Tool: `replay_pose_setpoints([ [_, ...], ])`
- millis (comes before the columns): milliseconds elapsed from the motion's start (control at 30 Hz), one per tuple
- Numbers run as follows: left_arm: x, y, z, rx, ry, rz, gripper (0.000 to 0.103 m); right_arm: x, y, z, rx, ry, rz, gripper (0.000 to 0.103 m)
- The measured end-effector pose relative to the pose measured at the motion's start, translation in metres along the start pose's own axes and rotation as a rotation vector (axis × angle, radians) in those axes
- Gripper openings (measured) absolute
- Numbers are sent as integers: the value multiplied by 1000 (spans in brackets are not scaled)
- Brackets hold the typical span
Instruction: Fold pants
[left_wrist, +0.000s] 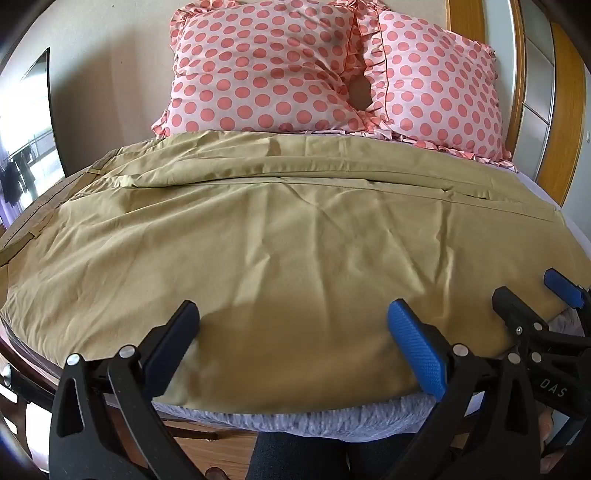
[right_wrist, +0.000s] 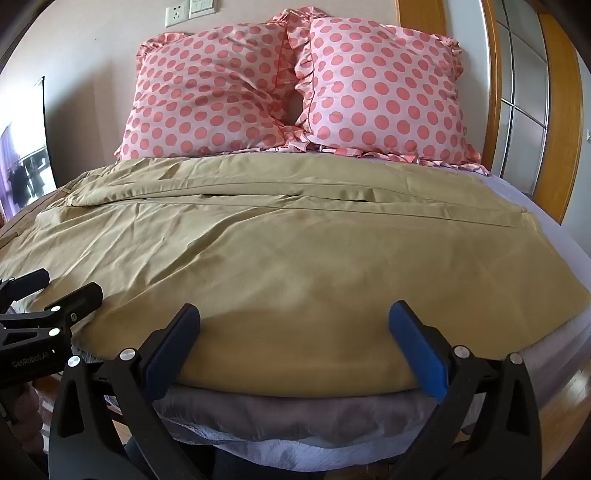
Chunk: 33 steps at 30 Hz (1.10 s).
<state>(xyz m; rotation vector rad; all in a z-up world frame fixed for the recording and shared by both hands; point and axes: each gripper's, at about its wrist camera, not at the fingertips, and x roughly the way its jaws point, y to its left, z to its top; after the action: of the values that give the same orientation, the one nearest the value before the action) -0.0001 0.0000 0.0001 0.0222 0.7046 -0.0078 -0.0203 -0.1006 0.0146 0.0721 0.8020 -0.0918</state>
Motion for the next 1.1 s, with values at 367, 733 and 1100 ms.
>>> replay_pose_setpoints([
  [367, 0, 0, 0, 0, 0, 1, 101, 0, 0, 0, -2, -3, -1, 102],
  [733, 0, 0, 0, 1, -1, 1, 101, 0, 0, 0, -1, -8, -1, 102],
  [1100, 0, 0, 0, 1, 0, 1, 101, 0, 0, 0, -1, -10, 0, 102],
])
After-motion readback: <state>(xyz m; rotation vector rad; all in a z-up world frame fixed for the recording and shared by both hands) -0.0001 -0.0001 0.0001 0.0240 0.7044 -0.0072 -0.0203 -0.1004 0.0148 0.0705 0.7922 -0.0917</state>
